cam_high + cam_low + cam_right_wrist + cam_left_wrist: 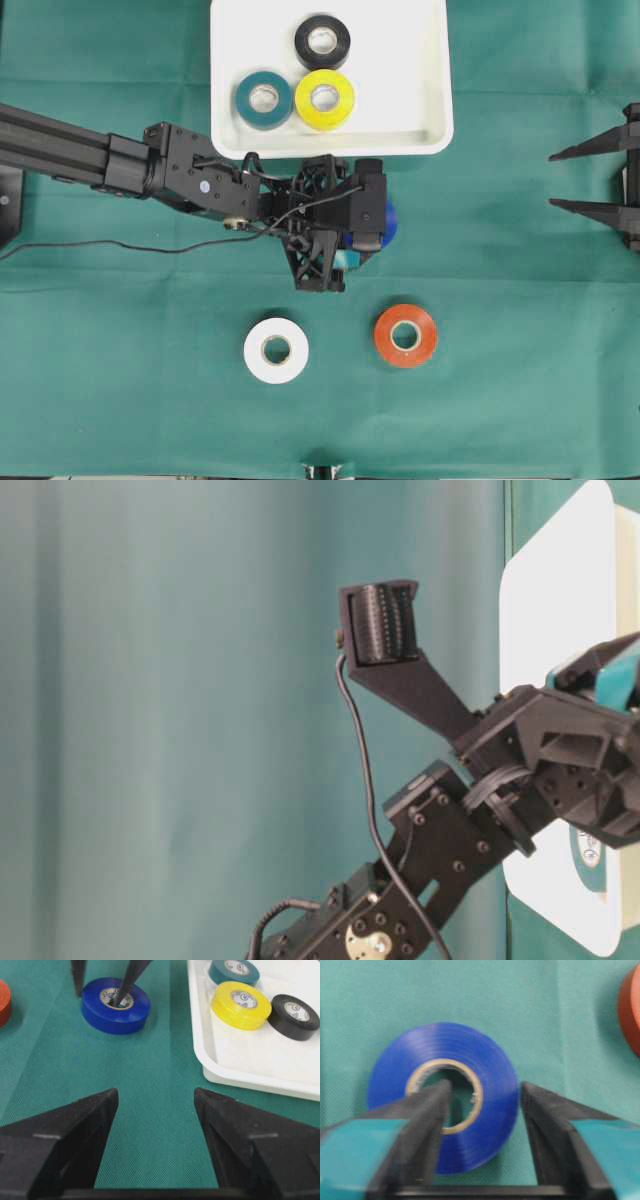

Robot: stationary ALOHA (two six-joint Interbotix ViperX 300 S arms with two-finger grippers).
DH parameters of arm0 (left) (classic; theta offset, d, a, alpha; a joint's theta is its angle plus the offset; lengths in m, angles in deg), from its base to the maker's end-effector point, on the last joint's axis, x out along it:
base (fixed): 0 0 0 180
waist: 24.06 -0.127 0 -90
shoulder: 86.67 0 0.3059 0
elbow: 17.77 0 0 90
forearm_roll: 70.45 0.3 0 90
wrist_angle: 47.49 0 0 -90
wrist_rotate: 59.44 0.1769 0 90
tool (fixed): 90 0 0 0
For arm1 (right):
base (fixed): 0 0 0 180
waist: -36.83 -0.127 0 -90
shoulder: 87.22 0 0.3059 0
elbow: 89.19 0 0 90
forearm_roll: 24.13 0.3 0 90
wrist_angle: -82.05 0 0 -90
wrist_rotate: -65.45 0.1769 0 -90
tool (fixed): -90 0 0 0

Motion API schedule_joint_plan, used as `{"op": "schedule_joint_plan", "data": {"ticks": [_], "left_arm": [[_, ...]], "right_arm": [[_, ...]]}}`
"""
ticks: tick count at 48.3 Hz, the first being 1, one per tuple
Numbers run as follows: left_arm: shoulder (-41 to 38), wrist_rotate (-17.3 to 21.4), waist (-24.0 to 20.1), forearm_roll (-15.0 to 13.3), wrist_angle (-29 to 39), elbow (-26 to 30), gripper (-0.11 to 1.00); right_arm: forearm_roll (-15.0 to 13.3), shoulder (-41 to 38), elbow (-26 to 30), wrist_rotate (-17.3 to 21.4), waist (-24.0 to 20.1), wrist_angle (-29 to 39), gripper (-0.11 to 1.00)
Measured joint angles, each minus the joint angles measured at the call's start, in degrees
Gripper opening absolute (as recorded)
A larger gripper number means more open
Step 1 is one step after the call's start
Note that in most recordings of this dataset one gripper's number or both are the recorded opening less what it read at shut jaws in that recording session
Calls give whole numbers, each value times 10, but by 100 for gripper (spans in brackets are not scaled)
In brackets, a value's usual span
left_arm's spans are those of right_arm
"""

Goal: Put the tape into the white case with the left arm.
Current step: 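Move the left gripper to the blue roll and grip its core, then lift the blue roll and carry it into the tray's right side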

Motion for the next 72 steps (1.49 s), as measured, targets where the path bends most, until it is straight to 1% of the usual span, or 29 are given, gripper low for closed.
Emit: {"op": "schedule_joint_plan", "data": {"ticks": [3,4,22,41,57,64,72], "left_arm": [[0,1,0,0,2,0,27],[0,2,1,1,4,0,26],[4,2,0,0,25,1,26],[45,4,7,0,44,1,26],[88,57,1,1,59,0,26],[89,72,-11,1,68,1,26],[89,95,-40,2,70,2,26]], "right_arm": [[0,0,0,0,0,-1,99],[0,0,0,0,0,-1,99],[0,0,0,0,0,-1,99],[0,0,0,0,0,0,99],[1,1,0,0,0,-1,99],[0,0,0,0,0,-1,99],[0,0,0,0,0,-1,99]]}}
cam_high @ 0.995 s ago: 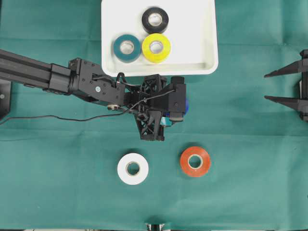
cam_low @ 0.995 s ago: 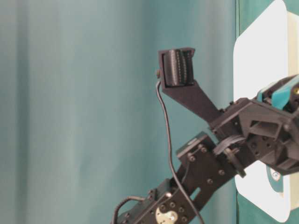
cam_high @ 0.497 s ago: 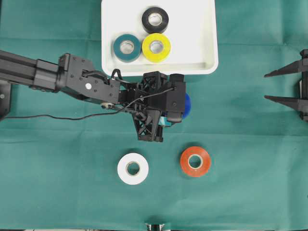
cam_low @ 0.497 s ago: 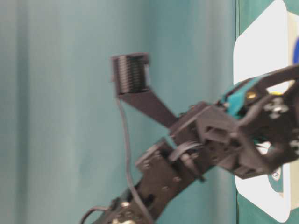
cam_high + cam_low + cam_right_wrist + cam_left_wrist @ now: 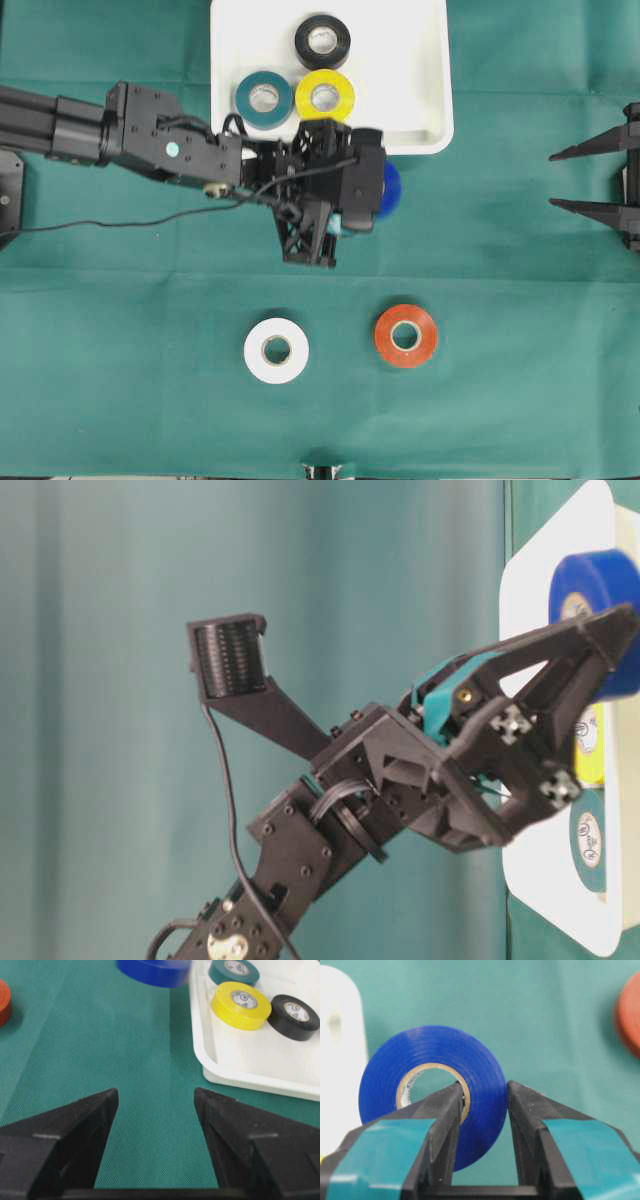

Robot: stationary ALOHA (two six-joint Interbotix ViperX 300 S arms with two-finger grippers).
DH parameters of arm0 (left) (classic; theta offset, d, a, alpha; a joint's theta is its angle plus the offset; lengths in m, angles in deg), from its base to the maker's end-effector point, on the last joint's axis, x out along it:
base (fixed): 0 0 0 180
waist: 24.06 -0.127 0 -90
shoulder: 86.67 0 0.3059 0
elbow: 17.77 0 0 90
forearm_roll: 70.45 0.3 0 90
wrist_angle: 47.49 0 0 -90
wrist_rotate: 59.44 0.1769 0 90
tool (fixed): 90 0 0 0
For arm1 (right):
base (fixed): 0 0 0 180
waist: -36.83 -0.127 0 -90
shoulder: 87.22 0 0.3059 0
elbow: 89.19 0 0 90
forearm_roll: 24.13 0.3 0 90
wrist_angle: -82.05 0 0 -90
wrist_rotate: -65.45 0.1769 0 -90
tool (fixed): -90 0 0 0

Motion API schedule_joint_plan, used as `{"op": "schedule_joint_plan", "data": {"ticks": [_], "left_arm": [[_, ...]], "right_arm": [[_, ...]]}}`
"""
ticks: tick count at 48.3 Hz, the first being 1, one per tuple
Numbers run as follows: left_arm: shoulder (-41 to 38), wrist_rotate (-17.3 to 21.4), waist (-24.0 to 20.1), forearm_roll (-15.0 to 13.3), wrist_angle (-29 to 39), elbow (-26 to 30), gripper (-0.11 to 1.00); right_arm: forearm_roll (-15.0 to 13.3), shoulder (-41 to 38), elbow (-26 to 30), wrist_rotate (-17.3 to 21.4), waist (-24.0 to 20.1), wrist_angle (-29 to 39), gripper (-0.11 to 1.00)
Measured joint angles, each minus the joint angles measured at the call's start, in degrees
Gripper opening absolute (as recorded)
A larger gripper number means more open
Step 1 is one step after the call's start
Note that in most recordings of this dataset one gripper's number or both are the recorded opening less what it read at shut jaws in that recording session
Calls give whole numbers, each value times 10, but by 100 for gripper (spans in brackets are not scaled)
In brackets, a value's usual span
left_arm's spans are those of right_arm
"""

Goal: Put the tape into the white case with the left arm.
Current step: 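Lift the blue roll and carry it into the tray's right side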

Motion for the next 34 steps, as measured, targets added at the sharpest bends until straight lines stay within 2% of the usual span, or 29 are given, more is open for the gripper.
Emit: {"op": "schedule_joint_plan", "data": {"ticks": [20,34], "left_arm": [[-31,99,-62,0,-1,46,26],[-68,125,-97,-1,-4,79,26]], "right_arm": [[0,0,0,0,0,0,99],[0,0,0,0,0,0,99]]}}
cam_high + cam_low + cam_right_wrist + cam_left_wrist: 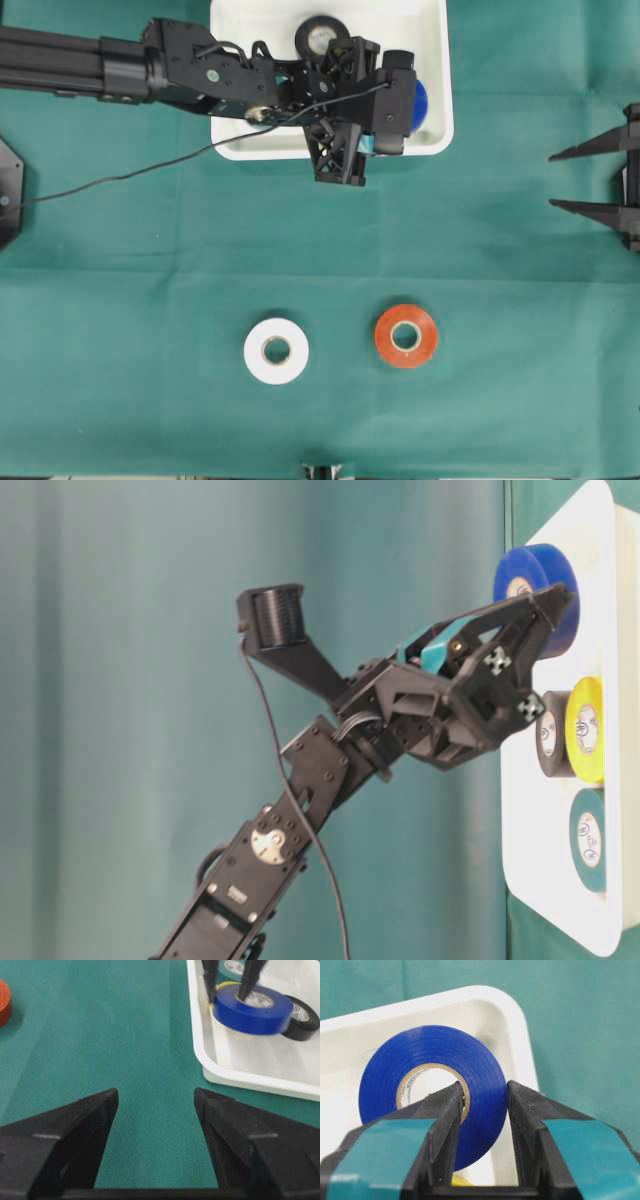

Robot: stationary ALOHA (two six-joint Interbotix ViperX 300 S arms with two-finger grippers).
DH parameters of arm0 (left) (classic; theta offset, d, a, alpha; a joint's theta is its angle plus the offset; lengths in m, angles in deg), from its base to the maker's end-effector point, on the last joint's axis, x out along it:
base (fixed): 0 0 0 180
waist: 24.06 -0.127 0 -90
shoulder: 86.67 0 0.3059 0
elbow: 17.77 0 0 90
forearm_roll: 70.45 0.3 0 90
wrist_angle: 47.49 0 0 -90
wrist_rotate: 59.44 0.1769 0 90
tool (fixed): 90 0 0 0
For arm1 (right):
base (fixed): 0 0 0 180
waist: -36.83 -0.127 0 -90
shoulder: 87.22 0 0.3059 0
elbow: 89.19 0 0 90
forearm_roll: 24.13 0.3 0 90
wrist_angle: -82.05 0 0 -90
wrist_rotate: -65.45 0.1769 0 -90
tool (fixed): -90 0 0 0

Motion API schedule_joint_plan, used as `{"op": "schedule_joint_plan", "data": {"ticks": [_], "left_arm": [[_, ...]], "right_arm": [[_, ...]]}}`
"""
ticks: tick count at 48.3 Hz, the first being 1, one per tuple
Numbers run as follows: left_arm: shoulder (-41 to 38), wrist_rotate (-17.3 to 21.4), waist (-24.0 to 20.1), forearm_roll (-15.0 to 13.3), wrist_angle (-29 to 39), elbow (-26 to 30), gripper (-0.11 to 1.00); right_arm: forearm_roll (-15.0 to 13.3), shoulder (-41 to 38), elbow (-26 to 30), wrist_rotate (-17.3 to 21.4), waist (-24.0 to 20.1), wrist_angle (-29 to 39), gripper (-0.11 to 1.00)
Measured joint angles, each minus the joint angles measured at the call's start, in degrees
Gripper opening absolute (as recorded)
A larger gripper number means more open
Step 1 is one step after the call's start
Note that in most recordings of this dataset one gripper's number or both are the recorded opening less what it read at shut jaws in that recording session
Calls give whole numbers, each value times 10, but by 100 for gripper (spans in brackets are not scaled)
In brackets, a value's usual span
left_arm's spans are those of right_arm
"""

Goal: Put the tape into the white case with the left arm.
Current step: 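Lift the blue roll and carry it into the tray's right side, then release the blue roll and withdraw the left gripper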

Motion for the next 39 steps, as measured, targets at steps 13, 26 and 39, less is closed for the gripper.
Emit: {"op": "schedule_joint_plan", "data": {"ticks": [13,26,39], "left_arm": [[-26,0,-19,1,-11,11,26],[-33,-4,-26,0,-12,11,26],[-33,-4,-25,1,-13,11,28]], "right_arm": [[0,0,0,0,0,0,99],[0,0,0,-1,0,1,99],[0,0,0,0,0,0,99]]}}
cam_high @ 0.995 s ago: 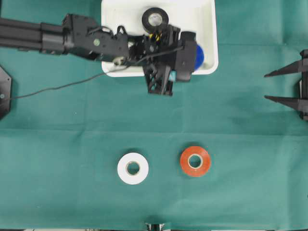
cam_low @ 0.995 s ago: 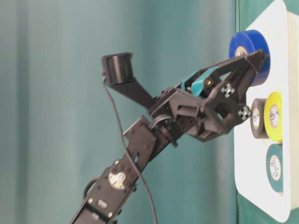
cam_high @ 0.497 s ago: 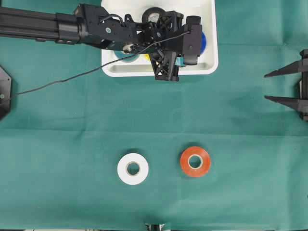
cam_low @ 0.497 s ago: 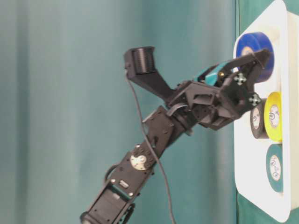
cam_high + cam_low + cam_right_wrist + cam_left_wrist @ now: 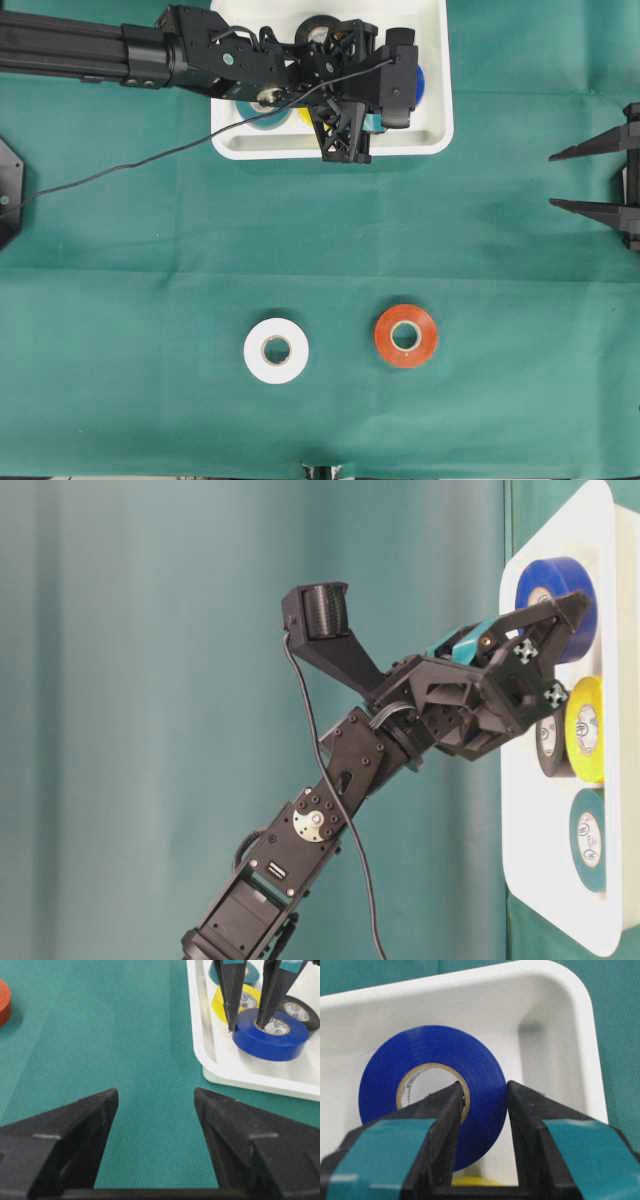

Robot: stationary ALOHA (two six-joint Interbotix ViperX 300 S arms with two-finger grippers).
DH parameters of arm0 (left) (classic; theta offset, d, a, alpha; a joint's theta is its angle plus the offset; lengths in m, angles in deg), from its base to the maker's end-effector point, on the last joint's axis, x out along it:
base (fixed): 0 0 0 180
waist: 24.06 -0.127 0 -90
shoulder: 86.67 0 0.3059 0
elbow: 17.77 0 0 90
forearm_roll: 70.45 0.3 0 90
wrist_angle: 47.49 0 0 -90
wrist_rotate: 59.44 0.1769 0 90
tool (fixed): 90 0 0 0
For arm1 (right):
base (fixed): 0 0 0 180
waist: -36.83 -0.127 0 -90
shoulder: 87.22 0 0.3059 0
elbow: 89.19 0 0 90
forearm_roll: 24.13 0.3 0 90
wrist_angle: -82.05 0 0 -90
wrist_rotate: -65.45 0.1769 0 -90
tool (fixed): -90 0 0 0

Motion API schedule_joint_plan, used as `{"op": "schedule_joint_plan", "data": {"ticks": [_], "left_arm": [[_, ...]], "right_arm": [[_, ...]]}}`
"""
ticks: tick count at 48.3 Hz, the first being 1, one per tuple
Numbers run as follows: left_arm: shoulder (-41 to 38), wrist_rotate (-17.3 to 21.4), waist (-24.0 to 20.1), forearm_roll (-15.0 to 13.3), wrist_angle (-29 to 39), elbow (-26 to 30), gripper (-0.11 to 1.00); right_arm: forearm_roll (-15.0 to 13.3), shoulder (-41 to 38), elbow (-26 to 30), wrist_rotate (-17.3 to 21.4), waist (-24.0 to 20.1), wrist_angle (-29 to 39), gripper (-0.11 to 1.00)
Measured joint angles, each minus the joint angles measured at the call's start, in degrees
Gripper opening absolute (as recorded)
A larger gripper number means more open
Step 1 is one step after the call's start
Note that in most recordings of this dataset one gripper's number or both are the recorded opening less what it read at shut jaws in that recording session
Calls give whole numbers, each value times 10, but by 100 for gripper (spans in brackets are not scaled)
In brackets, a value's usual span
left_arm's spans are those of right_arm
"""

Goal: Put the tape into the white case with the left arm.
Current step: 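Release the blue roll and withdraw the left gripper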

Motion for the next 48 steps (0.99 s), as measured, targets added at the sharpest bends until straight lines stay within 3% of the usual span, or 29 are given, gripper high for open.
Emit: {"op": "schedule_joint_plan", "data": {"ticks": [9,13,28,48], "left_arm": [[-1,3,10,0,0,1,80],[0,3,14,0,-1,1,95],[33,0,17,0,0,-14,94],[126,-2,42,1,-1,-115,94]], "right_arm": [[0,0,0,-1,0,1,99],[0,1,0,0,0,0,99],[0,0,0,0,0,0,99],[0,0,0,0,0,0,99]]}}
